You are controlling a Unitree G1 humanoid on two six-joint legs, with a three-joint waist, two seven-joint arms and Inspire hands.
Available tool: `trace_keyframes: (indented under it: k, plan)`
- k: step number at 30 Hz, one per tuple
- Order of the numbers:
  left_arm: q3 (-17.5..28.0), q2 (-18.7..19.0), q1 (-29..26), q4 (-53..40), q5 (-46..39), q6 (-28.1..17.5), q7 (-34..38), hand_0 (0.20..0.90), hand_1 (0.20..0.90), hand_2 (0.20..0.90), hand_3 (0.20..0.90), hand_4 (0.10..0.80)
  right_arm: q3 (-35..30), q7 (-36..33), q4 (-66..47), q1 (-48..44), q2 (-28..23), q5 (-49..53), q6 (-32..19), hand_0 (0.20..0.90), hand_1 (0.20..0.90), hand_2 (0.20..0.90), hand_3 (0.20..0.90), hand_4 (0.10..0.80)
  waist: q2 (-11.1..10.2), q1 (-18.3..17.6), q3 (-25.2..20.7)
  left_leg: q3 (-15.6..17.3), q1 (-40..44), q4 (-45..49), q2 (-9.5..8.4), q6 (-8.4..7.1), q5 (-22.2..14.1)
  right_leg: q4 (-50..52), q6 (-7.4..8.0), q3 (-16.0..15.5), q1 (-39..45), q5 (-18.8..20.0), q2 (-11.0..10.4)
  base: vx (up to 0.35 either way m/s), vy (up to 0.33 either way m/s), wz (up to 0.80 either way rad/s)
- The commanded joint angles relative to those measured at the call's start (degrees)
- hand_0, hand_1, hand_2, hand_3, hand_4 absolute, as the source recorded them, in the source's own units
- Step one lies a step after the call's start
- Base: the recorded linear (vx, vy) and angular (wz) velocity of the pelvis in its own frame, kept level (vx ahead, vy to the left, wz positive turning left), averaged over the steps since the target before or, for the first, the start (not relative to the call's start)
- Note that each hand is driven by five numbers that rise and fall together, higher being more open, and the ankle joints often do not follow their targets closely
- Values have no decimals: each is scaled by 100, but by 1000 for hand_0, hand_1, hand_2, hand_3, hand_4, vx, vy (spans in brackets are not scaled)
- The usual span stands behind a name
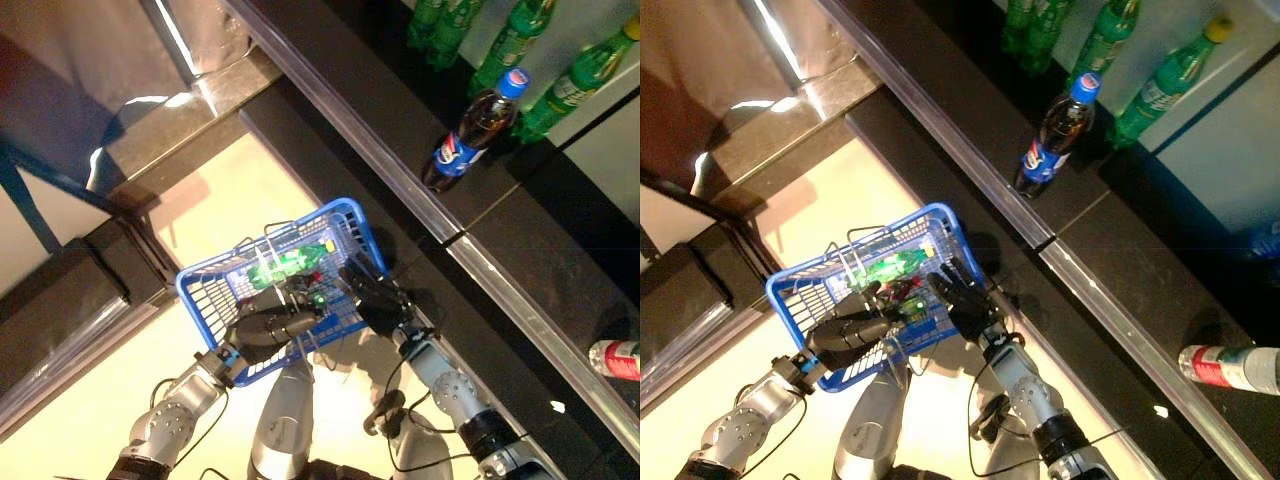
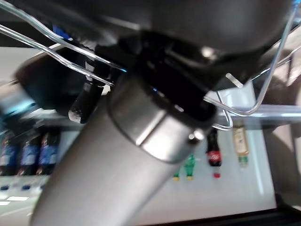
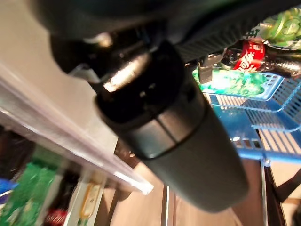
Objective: Pick up the drink and place into the basket.
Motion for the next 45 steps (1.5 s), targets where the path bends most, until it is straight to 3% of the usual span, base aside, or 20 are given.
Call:
trace_keyframes:
  k: [1, 8, 11, 16, 20, 28, 33, 36, 40, 45]
  plan:
    - [-117, -629, -174, -1641, -356, -768, -1011, 300, 300, 300, 200, 100, -35, 1132, -890, 101, -78, -128, -136, 900, 900, 900, 900, 800, -19, -182, -618, 376, 459, -64, 0, 183, -220, -237, -205, 213, -103, 717, 202, 0, -42, -27]
    - [328, -894, 228, -498, -450, -1091, -506, 300, 300, 300, 200, 100, -108, 2249, -1082, 762, -110, -4, 21, 900, 900, 900, 900, 800, -88, -444, -1073, 642, 897, -352, 193, 78, -177, -703, -174, 430, 188, 784, 356, 8, -15, -23]
    - [621, -1159, 376, 164, -563, -1060, -319, 300, 300, 300, 200, 100, -219, 2445, -963, 1008, 59, -12, 121, 900, 900, 900, 900, 800, -101, -593, -1328, 796, 1081, -513, 286, 39, -143, -945, -141, 541, 301, 857, 388, 23, 9, -33]
    - [777, -1294, 474, 979, -172, -1485, 217, 300, 300, 300, 200, 100, -380, 2749, -830, 1249, 200, 101, 239, 900, 900, 900, 900, 800, -109, -780, -1636, 987, 1322, -744, 400, -6, -78, -1251, -63, 644, 477, 980, 367, 32, 6, -27]
    - [1144, -1430, 451, 2224, 65, -1755, 870, 300, 300, 300, 200, 100, -609, 2869, -491, 1472, 258, -169, 411, 900, 900, 900, 900, 800, -90, -1020, -2006, 1220, 1605, -950, 482, -51, -70, -1532, 9, 765, 672, 1072, 337, 52, 29, -33]
    - [1593, -1533, 234, 3870, 334, -1983, 2266, 300, 300, 300, 200, 100, -717, 2007, 850, 1567, 139, -1593, 47, 900, 900, 900, 900, 800, -154, -1302, -2353, 1512, 1973, -1242, 562, -126, -102, -1950, 89, 885, 939, 1216, 279, 17, -8, -24]
    - [1924, -1566, 8, 5245, 652, -2068, 3085, 300, 300, 300, 200, 100, -877, 1321, 2500, 1414, 101, -2334, -227, 900, 900, 900, 900, 800, -178, -1396, -2501, 1647, 2156, -1393, 615, -189, -127, -2238, 153, 882, 1068, 1367, 231, 8, -20, -18]
    - [2122, -1584, -105, 5829, 502, -2169, 3268, 300, 300, 300, 200, 100, -1124, 1037, 3513, 1330, 187, -2541, -265, 900, 900, 900, 900, 800, -158, -1440, -2585, 1728, 2264, -1460, 643, -209, -155, -2364, 187, 864, 1124, 1428, 220, 31, 5, -27]
    - [2156, -1623, -282, 6242, 207, -2236, 3365, 300, 300, 300, 200, 100, -1273, 101, 4977, 1176, 173, -4234, -489, 900, 900, 900, 900, 800, -102, -1438, -2674, 1755, 2311, -1523, 659, -215, -197, -2538, 220, 863, 1165, 1520, 221, 22, 3, -30]
    - [2111, -1625, -371, 6586, 375, -2174, 3610, 300, 300, 300, 200, 100, -1266, -279, 5632, 1149, 195, -4895, -229, 900, 900, 900, 900, 800, -59, -1441, -2711, 1718, 2324, -1552, 645, -211, -216, -2620, 227, 923, 1168, 1572, 254, 10, -9, -7]
